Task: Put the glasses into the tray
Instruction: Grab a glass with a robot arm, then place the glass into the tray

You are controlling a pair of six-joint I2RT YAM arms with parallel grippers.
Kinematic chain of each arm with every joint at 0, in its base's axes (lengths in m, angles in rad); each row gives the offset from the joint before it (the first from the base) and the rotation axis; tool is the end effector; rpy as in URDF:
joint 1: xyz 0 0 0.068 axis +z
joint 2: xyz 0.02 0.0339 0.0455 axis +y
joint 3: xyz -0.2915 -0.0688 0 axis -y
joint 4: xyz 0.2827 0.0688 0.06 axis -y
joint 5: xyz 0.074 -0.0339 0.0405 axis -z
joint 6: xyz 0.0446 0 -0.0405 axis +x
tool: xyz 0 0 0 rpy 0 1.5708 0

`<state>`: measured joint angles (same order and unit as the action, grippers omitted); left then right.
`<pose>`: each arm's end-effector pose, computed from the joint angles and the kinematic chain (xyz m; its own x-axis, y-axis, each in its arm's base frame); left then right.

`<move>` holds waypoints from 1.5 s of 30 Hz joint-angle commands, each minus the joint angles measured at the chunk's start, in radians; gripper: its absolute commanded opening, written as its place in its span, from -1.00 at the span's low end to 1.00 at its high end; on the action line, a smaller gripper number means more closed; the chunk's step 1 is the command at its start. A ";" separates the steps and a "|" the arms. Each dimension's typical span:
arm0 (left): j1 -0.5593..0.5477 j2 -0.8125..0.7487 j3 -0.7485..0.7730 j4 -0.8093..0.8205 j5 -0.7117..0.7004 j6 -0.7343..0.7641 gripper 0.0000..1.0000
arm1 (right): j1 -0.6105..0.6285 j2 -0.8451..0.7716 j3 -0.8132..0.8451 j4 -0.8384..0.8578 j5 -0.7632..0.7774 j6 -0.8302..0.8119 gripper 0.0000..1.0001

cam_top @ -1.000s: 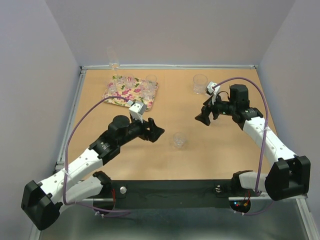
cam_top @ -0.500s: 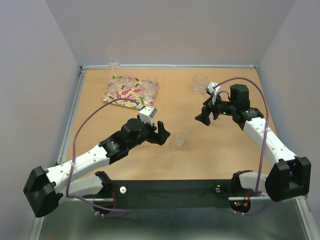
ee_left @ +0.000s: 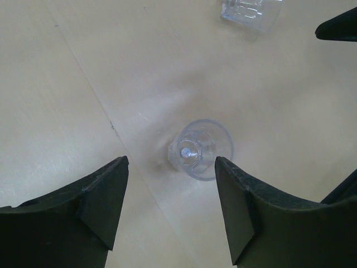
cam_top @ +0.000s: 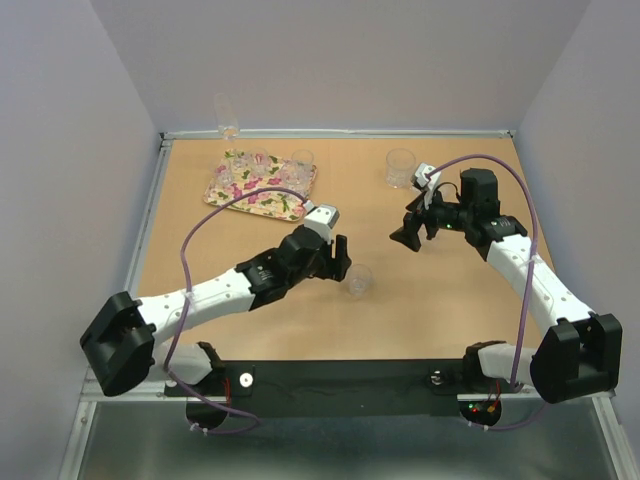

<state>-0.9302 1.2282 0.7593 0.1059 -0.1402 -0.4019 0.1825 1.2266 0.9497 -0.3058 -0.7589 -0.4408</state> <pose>0.1914 -0.2463 0.2719 -0.4753 -0.0105 -0.8798 0.5757 0.7524 -0.3200 0.2882 0.0844 0.3098 -0.1922 -0.3503 -0.9167 -0.8610 0.5084 -0.0138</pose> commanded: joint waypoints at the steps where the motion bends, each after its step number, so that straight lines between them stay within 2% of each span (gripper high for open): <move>1: -0.021 0.059 0.077 0.021 -0.041 0.006 0.44 | -0.008 -0.018 -0.011 0.039 0.000 0.002 0.98; 5: -0.042 0.126 0.115 0.003 -0.059 0.015 0.27 | -0.008 -0.018 -0.011 0.039 0.004 -0.001 0.98; 14: -0.088 0.267 0.184 -0.092 -0.111 0.051 0.05 | -0.008 -0.013 -0.012 0.039 0.006 -0.003 0.98; 17: -0.097 0.300 0.208 -0.104 -0.116 0.057 -0.15 | -0.009 -0.013 -0.012 0.039 0.007 -0.003 0.98; 22: -0.111 0.362 0.252 -0.184 -0.176 0.057 -0.19 | -0.009 -0.013 -0.012 0.039 0.006 -0.003 0.98; 25: -0.116 0.379 0.264 -0.192 -0.177 0.058 -0.48 | -0.009 -0.013 -0.012 0.039 0.006 -0.003 0.99; 26: -0.116 0.382 0.267 -0.190 -0.177 0.055 -0.62 | -0.009 -0.013 -0.012 0.039 0.006 -0.003 0.98; 27: -0.119 0.379 0.268 -0.190 -0.185 0.054 -0.97 | -0.009 -0.013 -0.012 0.039 0.007 -0.003 0.99; 28: -0.121 0.375 0.268 -0.190 -0.191 0.048 -1.00 | -0.009 -0.015 -0.012 0.039 0.007 -0.004 0.98; 33: -0.121 0.274 0.206 -0.123 -0.268 -0.012 -1.00 | -0.009 -0.016 -0.014 0.039 0.007 -0.004 0.98; 40: -0.075 -0.021 0.057 -0.017 -0.473 -0.124 -1.00 | -0.009 -0.015 -0.014 0.039 0.006 -0.004 0.98; 42: 0.006 -0.077 0.006 0.026 -0.470 -0.149 -1.00 | -0.009 -0.016 -0.014 0.039 0.004 -0.004 0.99; 45: 0.218 -0.144 -0.029 0.035 -0.314 -0.225 -1.00 | -0.009 -0.013 -0.014 0.039 0.004 -0.003 0.98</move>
<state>-0.8928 1.1355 0.7799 0.0685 -0.4831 -0.5247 0.1825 1.2266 0.9497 -0.3058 -0.7513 -0.4412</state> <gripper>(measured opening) 0.048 0.992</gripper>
